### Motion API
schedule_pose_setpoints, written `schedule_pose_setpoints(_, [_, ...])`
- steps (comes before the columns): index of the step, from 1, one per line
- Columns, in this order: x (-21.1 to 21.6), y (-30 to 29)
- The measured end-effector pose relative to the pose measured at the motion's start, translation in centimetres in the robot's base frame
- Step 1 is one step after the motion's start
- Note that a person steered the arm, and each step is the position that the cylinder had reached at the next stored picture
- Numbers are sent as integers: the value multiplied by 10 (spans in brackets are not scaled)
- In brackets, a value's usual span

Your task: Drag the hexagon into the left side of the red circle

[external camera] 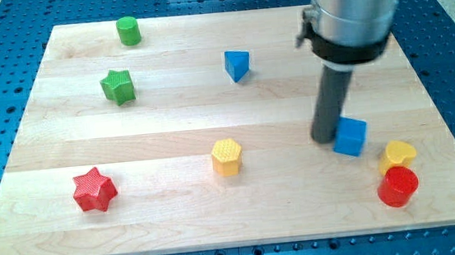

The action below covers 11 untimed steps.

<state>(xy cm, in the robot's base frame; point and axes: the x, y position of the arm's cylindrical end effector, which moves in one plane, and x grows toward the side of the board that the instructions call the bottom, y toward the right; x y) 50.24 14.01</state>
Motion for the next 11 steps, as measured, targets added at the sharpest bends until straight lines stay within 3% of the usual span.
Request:
schedule_pose_setpoints(1, [2,1])
schedule_pose_setpoints(3, [102,-138])
schedule_pose_setpoints(4, [31,-190])
schedule_pose_setpoints(5, [-2,-173])
schedule_pose_setpoints(6, [34,-92])
schedule_pose_setpoints(7, [45,-82])
schedule_pose_setpoints(8, [84,-120])
schedule_pose_setpoints(9, [68,-51])
schedule_pose_setpoints(10, [51,-25])
schedule_pose_setpoints(11, [96,-162])
